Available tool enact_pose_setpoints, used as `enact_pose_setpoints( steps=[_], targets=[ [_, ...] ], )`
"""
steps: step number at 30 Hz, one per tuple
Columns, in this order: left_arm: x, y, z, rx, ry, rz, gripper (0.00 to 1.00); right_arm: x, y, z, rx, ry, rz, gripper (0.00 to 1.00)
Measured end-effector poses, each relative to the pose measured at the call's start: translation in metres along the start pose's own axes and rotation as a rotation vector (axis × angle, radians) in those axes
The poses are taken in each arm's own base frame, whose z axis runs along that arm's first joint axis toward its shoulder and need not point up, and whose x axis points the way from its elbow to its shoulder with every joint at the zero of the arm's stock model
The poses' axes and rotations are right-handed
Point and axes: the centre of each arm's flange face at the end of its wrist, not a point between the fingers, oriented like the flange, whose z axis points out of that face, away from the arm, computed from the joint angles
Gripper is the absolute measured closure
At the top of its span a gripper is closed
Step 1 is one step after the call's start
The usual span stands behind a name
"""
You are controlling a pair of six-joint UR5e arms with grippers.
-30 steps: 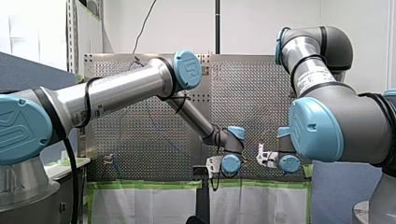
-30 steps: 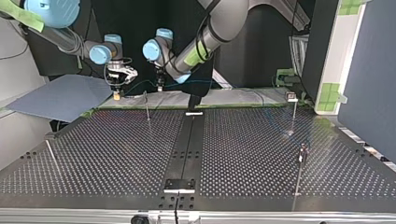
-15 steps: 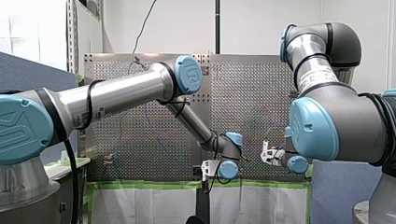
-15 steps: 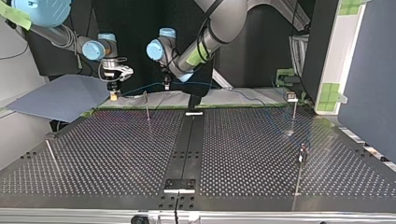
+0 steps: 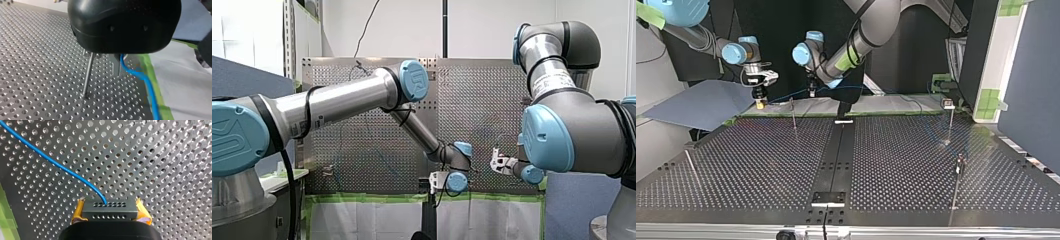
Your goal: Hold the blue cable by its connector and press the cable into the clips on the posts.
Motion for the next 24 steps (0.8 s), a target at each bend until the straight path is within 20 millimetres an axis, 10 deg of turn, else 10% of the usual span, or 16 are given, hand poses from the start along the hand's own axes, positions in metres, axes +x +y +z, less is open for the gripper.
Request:
enact_pose_setpoints(
  steps=[15, 24],
  targets=[
    [-0.009, 0.006, 0.021, 0.047, -0.012, -0.045, 1.00, -0.001, 0.053, -0.007, -0.110, 0.013, 0.007, 1.00],
    [0.018, 0.010, 0.034, 0.057, 0.029, -0.046, 1.00, 0.003, 0.082, -0.011, -0.151, 0.026, -0.003, 1.00]
  ],
)
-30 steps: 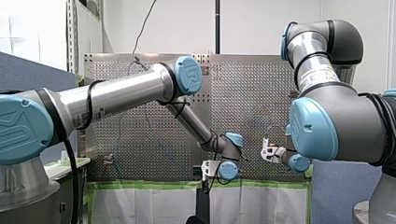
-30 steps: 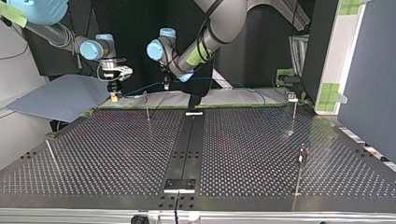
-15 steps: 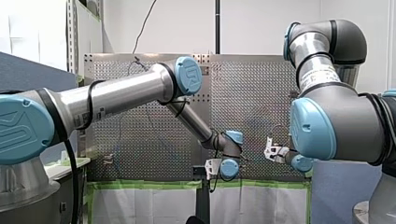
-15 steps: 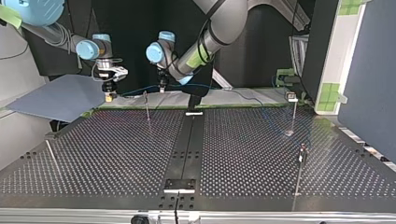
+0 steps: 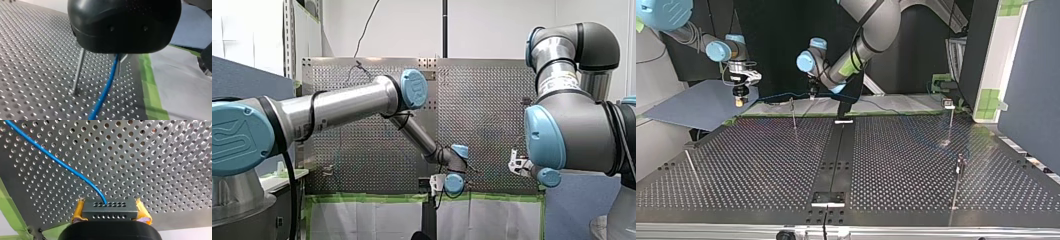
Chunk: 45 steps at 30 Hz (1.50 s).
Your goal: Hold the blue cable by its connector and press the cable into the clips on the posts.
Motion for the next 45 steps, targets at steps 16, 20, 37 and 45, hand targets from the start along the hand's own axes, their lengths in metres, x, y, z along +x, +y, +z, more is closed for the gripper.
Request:
enact_pose_setpoints(
  steps=[16, 20, 37, 45],
  targets=[
    [-0.011, 0.005, 0.007, 0.008, -0.011, -0.050, 1.00, 0.002, -0.015, 0.007, 0.058, 0.007, -0.046, 1.00],
    [-0.025, -0.002, 0.012, 0.017, -0.036, -0.063, 1.00, 0.003, -0.016, 0.010, 0.061, 0.010, -0.043, 1.00],
    [-0.033, -0.002, 0.023, 0.050, -0.074, -0.101, 1.00, 0.007, -0.015, 0.016, 0.050, 0.022, -0.039, 1.00],
    [-0.042, 0.005, 0.034, 0.048, -0.088, -0.110, 1.00, 0.010, -0.014, 0.020, 0.039, 0.031, -0.048, 1.00]
  ],
)
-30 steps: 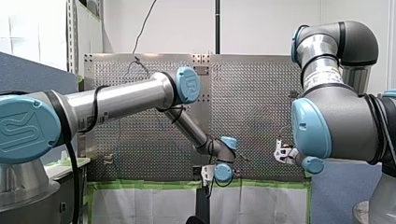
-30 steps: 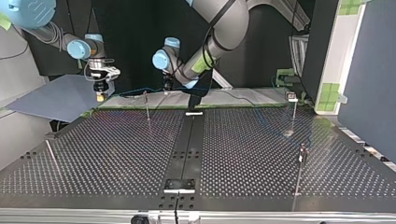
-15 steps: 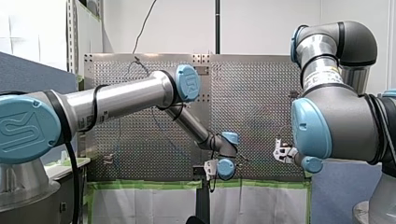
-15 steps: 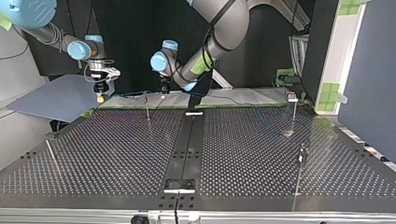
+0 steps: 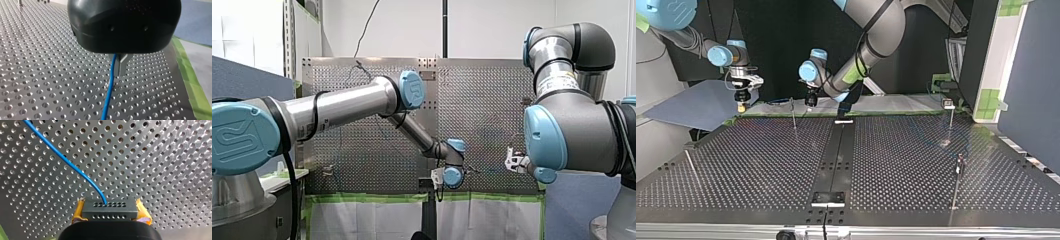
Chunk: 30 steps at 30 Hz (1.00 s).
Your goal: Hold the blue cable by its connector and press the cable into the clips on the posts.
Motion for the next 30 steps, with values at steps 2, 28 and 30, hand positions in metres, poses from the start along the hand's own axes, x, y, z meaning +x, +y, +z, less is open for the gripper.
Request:
enact_pose_setpoints(
  steps=[2, 28, 30],
  targets=[
    [0.001, 0.002, 0.000, 0.001, 0.004, 0.001, 1.00, 0.001, 0.000, 0.001, -0.006, 0.002, -0.003, 1.00],
    [0.011, 0.004, -0.002, 0.040, 0.016, 0.000, 1.00, 0.011, 0.003, 0.020, -0.091, 0.023, -0.019, 1.00],
    [0.011, 0.004, -0.002, 0.039, 0.014, -0.001, 1.00, 0.011, 0.003, 0.021, -0.092, 0.025, -0.019, 1.00]
  ],
)
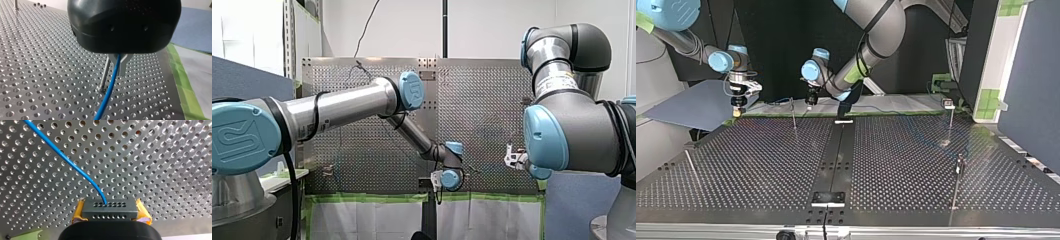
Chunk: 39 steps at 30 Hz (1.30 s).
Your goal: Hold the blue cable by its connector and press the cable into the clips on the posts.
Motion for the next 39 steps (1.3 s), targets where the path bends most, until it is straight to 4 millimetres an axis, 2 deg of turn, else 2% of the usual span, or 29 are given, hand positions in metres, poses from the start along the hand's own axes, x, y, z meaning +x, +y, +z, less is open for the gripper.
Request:
enact_pose_setpoints(
  steps=[6, 14, 24, 28, 39],
  targets=[
    [-0.002, 0.000, 0.001, 0.000, -0.004, -0.006, 1.00, -0.003, -0.001, 0.004, 0.001, 0.000, 0.004, 1.00],
    [0.000, 0.003, 0.001, -0.004, -0.001, -0.008, 1.00, -0.032, 0.001, 0.006, -0.009, -0.068, -0.004, 1.00],
    [-0.005, 0.004, 0.006, 0.001, -0.018, -0.017, 1.00, -0.041, 0.003, 0.009, -0.013, -0.088, -0.006, 1.00],
    [-0.007, 0.004, 0.009, 0.005, -0.022, -0.019, 1.00, -0.053, 0.005, 0.011, -0.016, -0.100, -0.003, 1.00],
    [-0.026, 0.020, 0.031, 0.009, -0.050, -0.039, 1.00, -0.048, 0.016, 0.027, -0.069, -0.103, -0.005, 1.00]
  ],
)
